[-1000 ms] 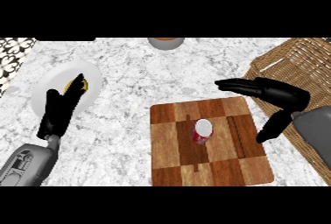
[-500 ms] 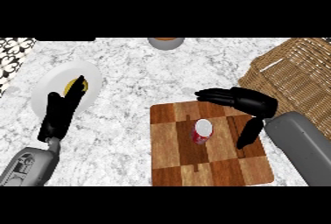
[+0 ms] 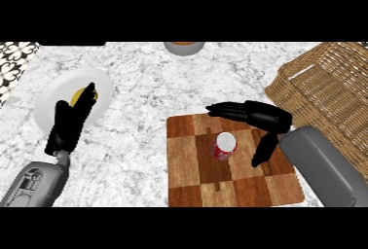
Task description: Pick the can from the cutting board and place it in the basket
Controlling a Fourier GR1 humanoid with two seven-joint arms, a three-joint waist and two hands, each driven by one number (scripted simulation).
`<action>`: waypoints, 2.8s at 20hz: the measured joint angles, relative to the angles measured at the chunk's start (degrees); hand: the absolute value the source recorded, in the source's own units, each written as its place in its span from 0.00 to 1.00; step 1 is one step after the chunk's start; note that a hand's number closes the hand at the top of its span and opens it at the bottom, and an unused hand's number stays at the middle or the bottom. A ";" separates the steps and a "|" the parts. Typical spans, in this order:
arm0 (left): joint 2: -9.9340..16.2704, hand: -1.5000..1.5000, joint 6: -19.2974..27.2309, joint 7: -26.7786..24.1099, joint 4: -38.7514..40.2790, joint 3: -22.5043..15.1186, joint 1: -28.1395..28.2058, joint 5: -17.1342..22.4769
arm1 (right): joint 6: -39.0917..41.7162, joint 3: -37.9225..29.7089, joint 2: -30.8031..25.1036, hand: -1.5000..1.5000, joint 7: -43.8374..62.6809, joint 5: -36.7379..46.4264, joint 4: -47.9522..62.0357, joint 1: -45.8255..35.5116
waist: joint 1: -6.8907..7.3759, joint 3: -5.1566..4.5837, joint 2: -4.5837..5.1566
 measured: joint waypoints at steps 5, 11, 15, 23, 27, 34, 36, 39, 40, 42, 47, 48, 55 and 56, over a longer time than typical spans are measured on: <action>-0.17 0.50 -2.15 0.03 -0.42 2.12 0.60 -0.98 | 1.19 -0.88 1.47 0.00 1.49 2.26 -2.59 1.72 | -0.11 -0.01 -0.07; -1.46 0.50 -3.24 0.82 -1.50 3.28 1.21 -2.47 | 1.66 -1.16 3.12 0.00 1.76 5.52 -1.06 2.09 | -0.05 0.00 -0.06; -2.75 0.50 -3.25 0.36 -1.27 3.68 1.26 -3.91 | 1.24 -0.95 5.56 0.00 1.83 7.51 1.13 1.83 | -0.01 -0.01 -0.04; -3.83 0.50 -4.90 1.50 -2.91 5.57 2.18 -5.47 | 1.69 -2.58 8.40 1.00 2.37 10.52 1.81 1.90 | -0.05 -0.01 -0.05; -4.24 0.50 -5.43 2.86 -5.13 5.91 3.10 -5.89 | -1.73 -1.95 8.44 1.00 -0.88 13.23 2.30 2.87 | -0.01 0.00 -0.06; -4.72 0.50 -6.84 0.86 -2.66 7.48 2.46 -6.58 | -9.77 -2.59 9.04 1.00 -7.67 17.88 3.94 3.18 | 0.02 -0.07 -0.24; -5.07 0.50 -7.12 0.62 -2.00 7.77 2.12 -6.71 | -12.02 -2.87 9.50 1.00 -7.71 19.46 4.32 3.40 | 0.01 -0.10 -0.37; -4.39 0.50 -7.03 1.62 -2.00 8.65 1.96 -6.51 | -15.44 -2.47 8.63 1.00 0.08 23.40 1.82 5.72 | -0.88 -0.18 -1.13; -4.22 0.50 -6.89 1.61 -1.81 8.89 2.15 -6.58 | -16.57 -2.49 8.16 1.00 3.25 24.87 1.19 6.47 | -1.39 -0.25 -1.45; -3.95 0.50 -6.66 1.69 -1.69 9.41 2.43 -6.50 | -18.77 -2.59 6.71 1.00 9.49 28.02 -0.20 8.28 | -2.46 -0.43 -2.13; -3.96 0.50 -6.51 1.78 -2.24 9.62 3.18 -6.54 | -22.09 -0.26 4.84 1.00 23.31 35.75 -11.01 15.88 | -3.31 -0.62 -2.46; -4.05 0.50 -6.40 1.79 -2.55 9.63 3.57 -6.55 | -21.54 -0.05 4.29 1.00 25.19 35.96 -14.68 18.34 | -3.40 -0.57 -2.34; -4.60 0.50 -6.01 2.08 -3.66 9.48 3.96 -6.85 | -13.23 -2.04 5.53 1.00 33.62 26.85 -37.53 32.52 | -3.26 -0.23 -1.18; -4.59 0.50 -6.09 1.85 -3.65 9.52 4.31 -6.82 | -12.12 -2.25 6.39 1.00 34.75 24.91 -40.96 34.13 | -3.29 -0.21 -1.13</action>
